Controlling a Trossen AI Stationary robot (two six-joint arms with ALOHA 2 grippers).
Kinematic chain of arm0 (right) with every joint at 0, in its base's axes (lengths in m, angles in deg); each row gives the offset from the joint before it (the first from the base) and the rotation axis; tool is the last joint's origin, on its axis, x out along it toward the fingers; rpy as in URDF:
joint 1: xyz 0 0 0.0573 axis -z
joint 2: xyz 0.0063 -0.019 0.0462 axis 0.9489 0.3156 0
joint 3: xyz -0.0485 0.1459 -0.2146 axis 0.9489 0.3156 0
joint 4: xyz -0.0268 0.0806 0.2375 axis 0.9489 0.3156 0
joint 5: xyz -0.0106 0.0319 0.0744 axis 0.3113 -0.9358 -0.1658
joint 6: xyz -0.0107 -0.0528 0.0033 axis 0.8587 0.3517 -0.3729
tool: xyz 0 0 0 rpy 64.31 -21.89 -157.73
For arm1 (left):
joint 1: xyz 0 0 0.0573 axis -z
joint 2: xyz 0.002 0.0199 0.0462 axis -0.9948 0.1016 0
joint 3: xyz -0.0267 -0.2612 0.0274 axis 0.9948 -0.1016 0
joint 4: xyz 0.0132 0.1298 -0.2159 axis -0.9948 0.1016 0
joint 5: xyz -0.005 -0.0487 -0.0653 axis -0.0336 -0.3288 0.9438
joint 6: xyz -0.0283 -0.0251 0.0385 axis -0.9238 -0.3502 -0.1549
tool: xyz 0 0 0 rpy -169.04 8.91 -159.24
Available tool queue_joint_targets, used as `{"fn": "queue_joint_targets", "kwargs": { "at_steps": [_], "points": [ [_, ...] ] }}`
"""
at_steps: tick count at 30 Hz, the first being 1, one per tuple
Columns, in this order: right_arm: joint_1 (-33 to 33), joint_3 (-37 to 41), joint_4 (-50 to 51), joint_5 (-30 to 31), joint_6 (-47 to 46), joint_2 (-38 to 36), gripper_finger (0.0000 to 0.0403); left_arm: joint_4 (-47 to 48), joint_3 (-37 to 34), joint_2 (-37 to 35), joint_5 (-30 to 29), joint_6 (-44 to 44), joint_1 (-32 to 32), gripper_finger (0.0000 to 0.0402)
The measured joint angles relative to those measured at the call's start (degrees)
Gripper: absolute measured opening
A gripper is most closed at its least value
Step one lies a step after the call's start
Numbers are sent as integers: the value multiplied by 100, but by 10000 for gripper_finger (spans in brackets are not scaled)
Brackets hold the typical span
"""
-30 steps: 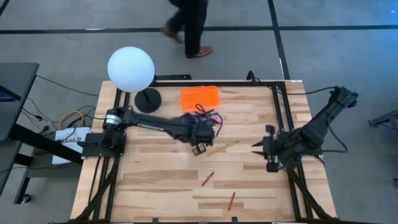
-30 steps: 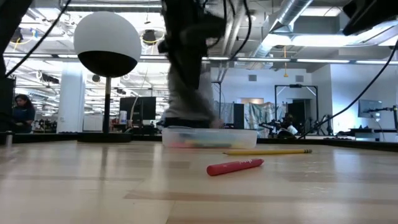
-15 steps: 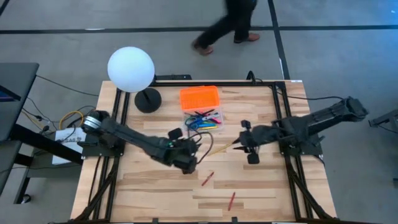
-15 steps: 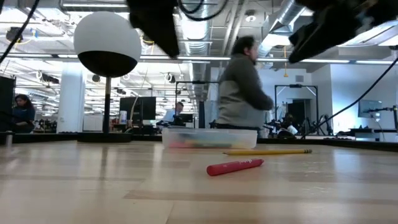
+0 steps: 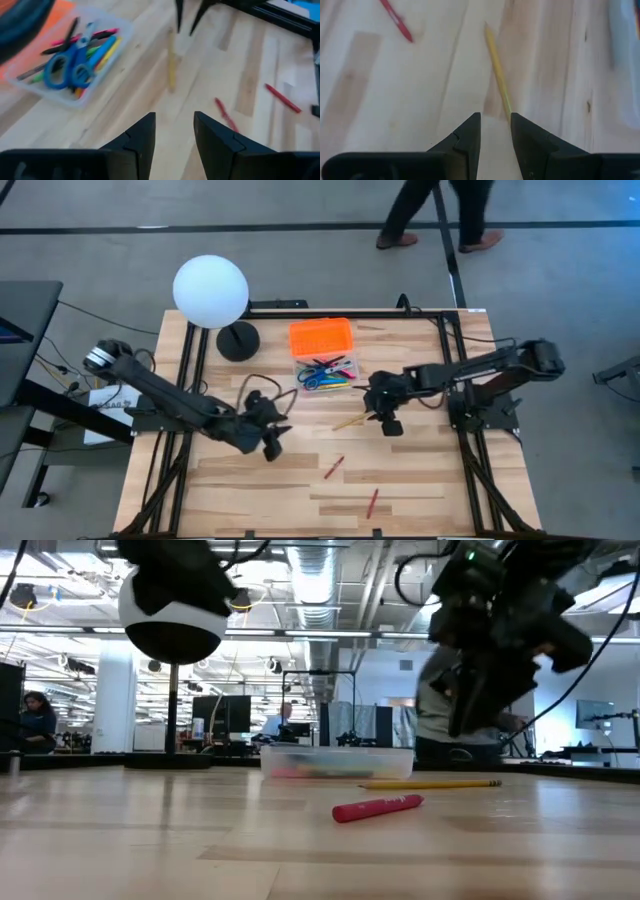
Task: Pick & place school supplies into a supply box
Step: Put the yellow pencil into the supply box
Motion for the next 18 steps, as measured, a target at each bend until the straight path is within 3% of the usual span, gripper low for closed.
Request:
{"fn": "queue_joint_targets", "kwargs": {
  "at_steps": [6, 18],
  "points": [
    [218, 0, -49, 12, 176, 531, 98, -221, -757, -647, -103, -405, 21, 128],
    [256, -35, -46, 310, 429, 1101, 98, -157, -867, -761, -430, -241, 38, 128]
  ]
}}
